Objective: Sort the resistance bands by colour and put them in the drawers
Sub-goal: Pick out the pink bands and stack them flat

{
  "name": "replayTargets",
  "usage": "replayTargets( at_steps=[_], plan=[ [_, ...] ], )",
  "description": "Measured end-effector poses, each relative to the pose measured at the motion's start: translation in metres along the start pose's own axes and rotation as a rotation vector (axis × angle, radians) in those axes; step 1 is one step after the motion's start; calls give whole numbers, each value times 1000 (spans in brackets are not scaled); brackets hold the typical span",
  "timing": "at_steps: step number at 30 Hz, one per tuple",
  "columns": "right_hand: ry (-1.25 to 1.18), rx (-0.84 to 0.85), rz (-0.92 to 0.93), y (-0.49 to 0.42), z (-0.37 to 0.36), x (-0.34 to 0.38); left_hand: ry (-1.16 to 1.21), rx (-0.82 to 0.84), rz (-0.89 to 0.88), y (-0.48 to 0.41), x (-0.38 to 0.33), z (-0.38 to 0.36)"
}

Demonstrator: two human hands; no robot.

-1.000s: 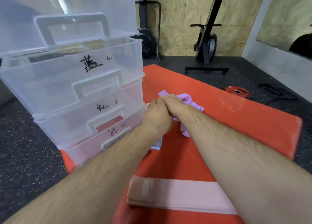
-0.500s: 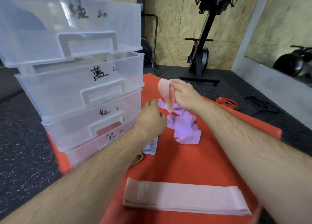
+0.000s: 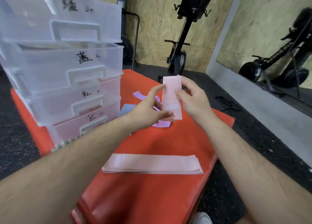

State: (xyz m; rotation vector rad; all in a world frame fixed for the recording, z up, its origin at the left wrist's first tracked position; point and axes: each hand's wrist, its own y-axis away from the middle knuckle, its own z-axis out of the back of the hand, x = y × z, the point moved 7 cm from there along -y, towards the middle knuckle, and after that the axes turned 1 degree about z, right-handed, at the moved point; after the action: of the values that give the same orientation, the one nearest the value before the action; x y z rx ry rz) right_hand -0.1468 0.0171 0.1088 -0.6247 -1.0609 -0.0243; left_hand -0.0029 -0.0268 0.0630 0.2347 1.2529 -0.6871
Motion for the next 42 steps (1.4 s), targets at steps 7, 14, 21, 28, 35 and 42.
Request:
replayTargets(
  at_steps=[7, 14, 21, 28, 35, 42],
  plan=[
    [17, 73, -57, 24, 6, -24, 83, -55, 124, 18, 11, -2],
    [225, 95, -110, 30, 2, -41, 80, -265, 233, 19, 31, 18],
    [635, 78, -239, 33, 14, -51, -213, -199, 180, 15, 27, 15],
    [360, 521, -128, 44, -44, -54, -415, -80, -42, 17, 13, 4],
    [276, 571, -131, 44, -69, -55, -459, -147, -37, 21, 13, 30],
    [413, 659, -97, 48, -61, -57, -441, -216, 60, 30, 23, 61]
  ],
)
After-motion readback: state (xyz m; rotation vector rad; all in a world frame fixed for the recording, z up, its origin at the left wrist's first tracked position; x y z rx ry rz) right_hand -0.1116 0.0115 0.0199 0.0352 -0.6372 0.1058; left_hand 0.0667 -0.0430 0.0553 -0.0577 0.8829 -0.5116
